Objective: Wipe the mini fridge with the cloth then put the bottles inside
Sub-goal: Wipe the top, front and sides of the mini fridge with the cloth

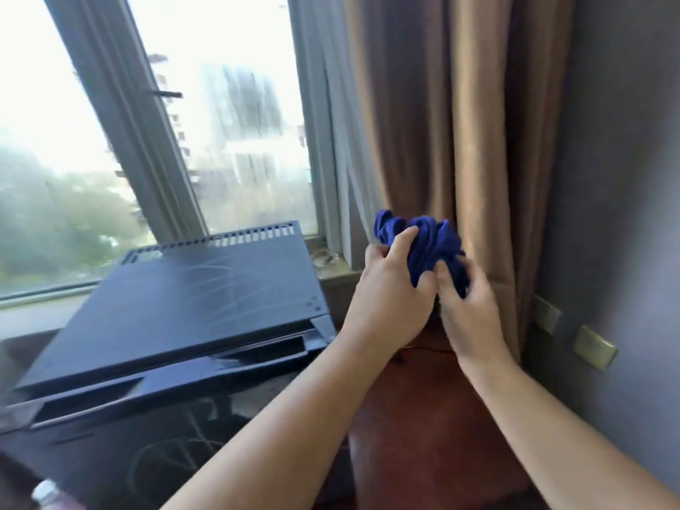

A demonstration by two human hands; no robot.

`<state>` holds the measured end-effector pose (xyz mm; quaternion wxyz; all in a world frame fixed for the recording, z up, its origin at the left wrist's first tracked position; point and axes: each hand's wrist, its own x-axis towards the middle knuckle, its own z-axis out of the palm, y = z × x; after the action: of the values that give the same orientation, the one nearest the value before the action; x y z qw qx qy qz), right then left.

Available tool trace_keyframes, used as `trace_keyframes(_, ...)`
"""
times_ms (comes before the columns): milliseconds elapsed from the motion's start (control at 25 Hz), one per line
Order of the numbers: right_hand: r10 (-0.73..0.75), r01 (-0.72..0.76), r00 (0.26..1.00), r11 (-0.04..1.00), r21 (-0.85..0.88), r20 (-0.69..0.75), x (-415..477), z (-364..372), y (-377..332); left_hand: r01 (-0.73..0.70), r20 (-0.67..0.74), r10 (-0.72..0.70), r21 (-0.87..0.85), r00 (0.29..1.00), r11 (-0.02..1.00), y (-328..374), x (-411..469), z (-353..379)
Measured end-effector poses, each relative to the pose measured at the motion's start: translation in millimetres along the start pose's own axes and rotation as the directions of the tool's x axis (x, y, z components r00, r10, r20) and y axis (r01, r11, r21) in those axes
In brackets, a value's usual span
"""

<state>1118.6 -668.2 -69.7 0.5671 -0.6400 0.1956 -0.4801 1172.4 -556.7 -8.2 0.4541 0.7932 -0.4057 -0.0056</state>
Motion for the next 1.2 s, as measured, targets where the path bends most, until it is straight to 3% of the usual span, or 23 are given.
trace_keyframes(160,-0.088,0.096,0.982,0.994,-0.046,0.165,-15,60,-46,-0.014,-0.072,0.021,0.087,0.997,0.996,-13,-18,-86)
trace_keyframes(280,0.040,0.150,0.884,0.919,-0.364,0.465,-35,99,-49,0.174,0.013,-0.186,0.288,0.983,0.942,-62,-35,-135)
trace_keyframes(360,0.141,0.264,0.815,0.773,-0.577,0.562,-49,117,-46,0.291,0.072,-0.371,0.490,0.926,0.822,-96,-52,-156)
trace_keyframes(400,0.121,0.308,0.812,0.742,-0.596,0.571,-53,124,-46,0.294,0.075,-0.395,0.544,0.916,0.786,-108,-59,-162)
trace_keyframes(560,0.009,0.350,0.837,0.761,-0.547,0.547,-51,133,-57,0.115,0.044,-0.158,0.500,0.987,0.859,-120,-63,-174)
trace_keyframes(680,0.018,0.426,0.820,0.647,-0.632,0.572,-39,127,-60,-0.047,0.198,-0.059,0.491,0.978,0.870,-125,-53,-174)
trace_keyframes(760,0.128,0.534,0.684,0.582,-0.613,0.718,-28,124,-54,-0.110,0.302,-0.067,0.532,0.951,0.840,-132,-45,-169)
trace_keyframes(840,0.201,0.600,0.532,0.596,-0.534,0.822,-17,125,-39,-0.133,0.339,-0.090,0.580,0.936,0.804,-139,-35,-163)
trace_keyframes(880,0.187,0.615,0.501,0.610,-0.499,0.845,-11,127,-32,-0.138,0.347,-0.095,0.588,0.933,0.797,-142,-28,-161)
trace_keyframes(1200,0.102,0.594,0.510,0.677,-0.435,0.854,62,186,14,-0.086,0.327,-0.122,0.554,0.937,0.828,-188,68,-162)
